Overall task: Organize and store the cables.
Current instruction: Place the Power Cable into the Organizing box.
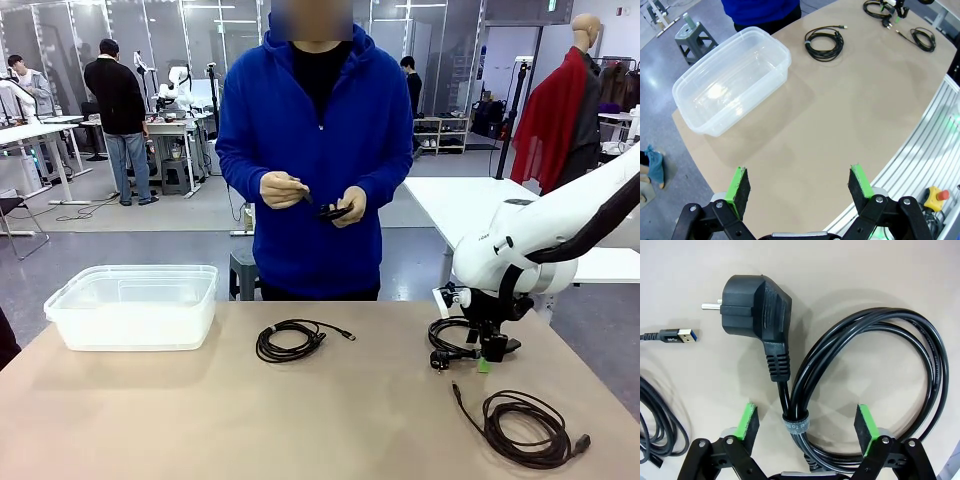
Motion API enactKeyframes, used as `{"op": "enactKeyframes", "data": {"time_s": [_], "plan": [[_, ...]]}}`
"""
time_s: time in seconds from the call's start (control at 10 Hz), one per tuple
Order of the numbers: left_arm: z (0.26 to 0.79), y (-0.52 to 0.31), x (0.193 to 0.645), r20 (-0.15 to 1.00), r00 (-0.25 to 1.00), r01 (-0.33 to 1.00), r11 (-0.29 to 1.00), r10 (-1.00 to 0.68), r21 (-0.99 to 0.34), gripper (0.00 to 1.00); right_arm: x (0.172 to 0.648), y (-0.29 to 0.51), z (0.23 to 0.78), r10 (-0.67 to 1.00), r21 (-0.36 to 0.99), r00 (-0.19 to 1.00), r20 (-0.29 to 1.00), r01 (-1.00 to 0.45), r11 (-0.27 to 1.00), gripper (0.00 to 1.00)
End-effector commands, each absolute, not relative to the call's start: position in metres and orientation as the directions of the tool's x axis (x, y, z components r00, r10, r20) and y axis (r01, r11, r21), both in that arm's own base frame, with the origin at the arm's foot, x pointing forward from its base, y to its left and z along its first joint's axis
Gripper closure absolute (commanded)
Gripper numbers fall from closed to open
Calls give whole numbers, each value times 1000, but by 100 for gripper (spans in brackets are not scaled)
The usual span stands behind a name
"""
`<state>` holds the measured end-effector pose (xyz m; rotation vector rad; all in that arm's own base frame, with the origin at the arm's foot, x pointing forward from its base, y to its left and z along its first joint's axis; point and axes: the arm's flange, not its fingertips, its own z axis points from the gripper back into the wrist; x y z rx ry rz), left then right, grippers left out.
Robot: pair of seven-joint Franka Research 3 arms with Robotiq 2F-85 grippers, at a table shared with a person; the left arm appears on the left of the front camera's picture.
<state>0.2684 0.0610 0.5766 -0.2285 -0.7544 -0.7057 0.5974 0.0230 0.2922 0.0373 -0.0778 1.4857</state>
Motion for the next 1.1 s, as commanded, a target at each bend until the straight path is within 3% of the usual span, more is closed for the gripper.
{"op": "enactKeyframes", "data": {"time_s": [0.0, 0.6, 0.7, 0.8, 0.9, 1.0], "plan": [[577, 62, 268, 695, 513, 661, 749, -504, 55, 0, 603, 25, 292, 993, -36, 106, 57, -993, 108, 19], [577, 62, 268, 695, 513, 661, 749, -504, 55, 0, 600, 30, 299, 989, -46, 138, 42, -989, 140, 79], [577, 62, 268, 695, 513, 661, 749, -504, 55, 0, 599, 31, 299, 989, -44, 142, 39, -989, 144, 75], [577, 62, 268, 695, 513, 661, 749, -504, 55, 0, 599, 32, 302, 989, -47, 146, 36, -988, 147, 99], [577, 62, 268, 695, 513, 661, 749, -504, 55, 0, 598, 32, 308, 987, -53, 156, 36, -986, 158, 95], [577, 62, 268, 695, 513, 661, 749, -504, 55, 0, 595, 33, 317, 986, -65, 161, 40, -984, 163, 100]]}}
